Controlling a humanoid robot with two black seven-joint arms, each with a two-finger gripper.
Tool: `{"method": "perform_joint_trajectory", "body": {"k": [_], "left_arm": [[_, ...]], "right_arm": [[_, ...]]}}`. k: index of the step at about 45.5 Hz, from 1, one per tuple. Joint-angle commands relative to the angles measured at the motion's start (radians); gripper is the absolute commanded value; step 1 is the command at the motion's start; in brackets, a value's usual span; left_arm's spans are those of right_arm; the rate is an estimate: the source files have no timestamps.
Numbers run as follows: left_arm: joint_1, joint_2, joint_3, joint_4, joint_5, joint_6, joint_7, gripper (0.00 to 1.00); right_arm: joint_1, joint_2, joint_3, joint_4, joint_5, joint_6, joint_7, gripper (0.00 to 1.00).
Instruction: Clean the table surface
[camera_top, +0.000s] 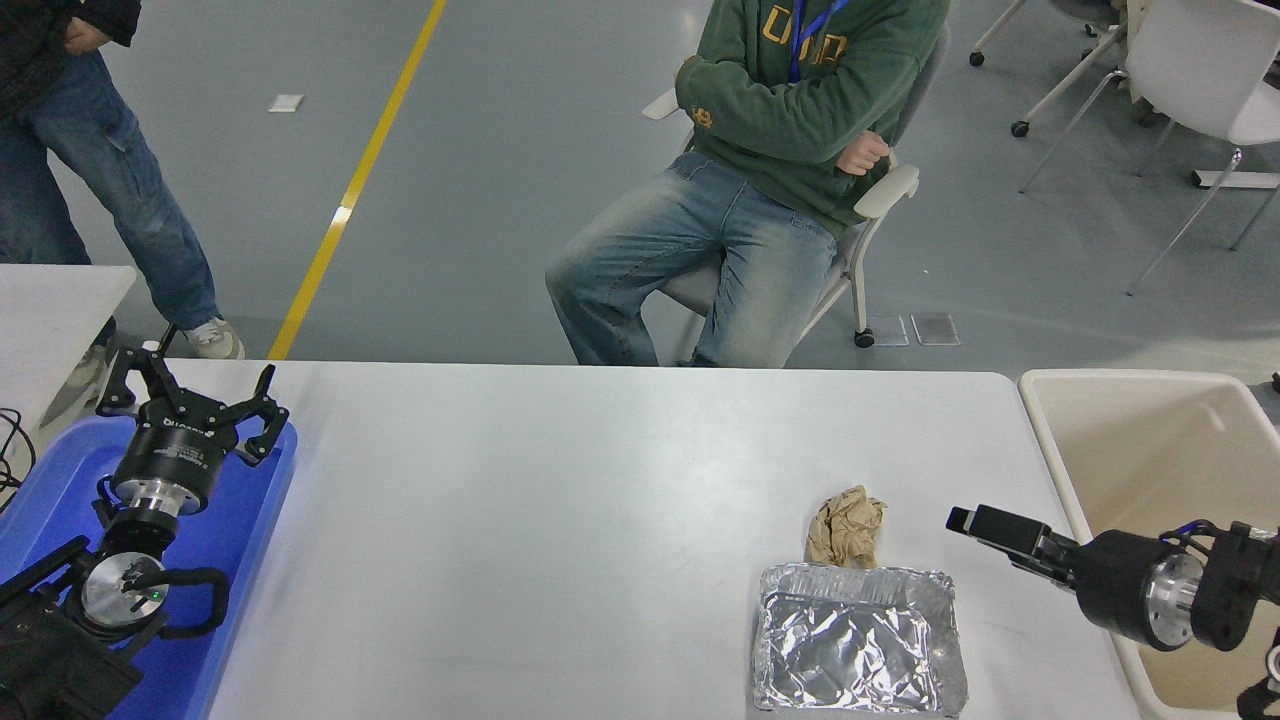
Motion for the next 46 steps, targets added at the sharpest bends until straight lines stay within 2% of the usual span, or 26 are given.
{"method": "perform_joint_trajectory", "body": {"k": [1,9,35,46], "left_arm": [[0.0,0.0,0.0,0.0,0.0,0.0,0.0,1.0],[0.0,0.0,0.0,0.0,0.0,0.0,0.001,1.0],[0.0,0.0,0.0,0.0,0.0,0.0,0.001,1.0],[0.0,0.0,0.0,0.0,0.0,0.0,0.0,1.0]], "right_arm": [[0.006,-0.026,-0.103,0.041,-0.138,0.001,-0.002,0.99],[0.026,-0.007,-0.211,0.02,-0.174,0.002,0.004,0.99],[0.055,0.126,-0.217,-0.104,-0.153,-0.028,-0.021,0.98],[0.069,0.184,-0.218,-0.17,-0.153,-0.031,-0.019,0.9]]}}
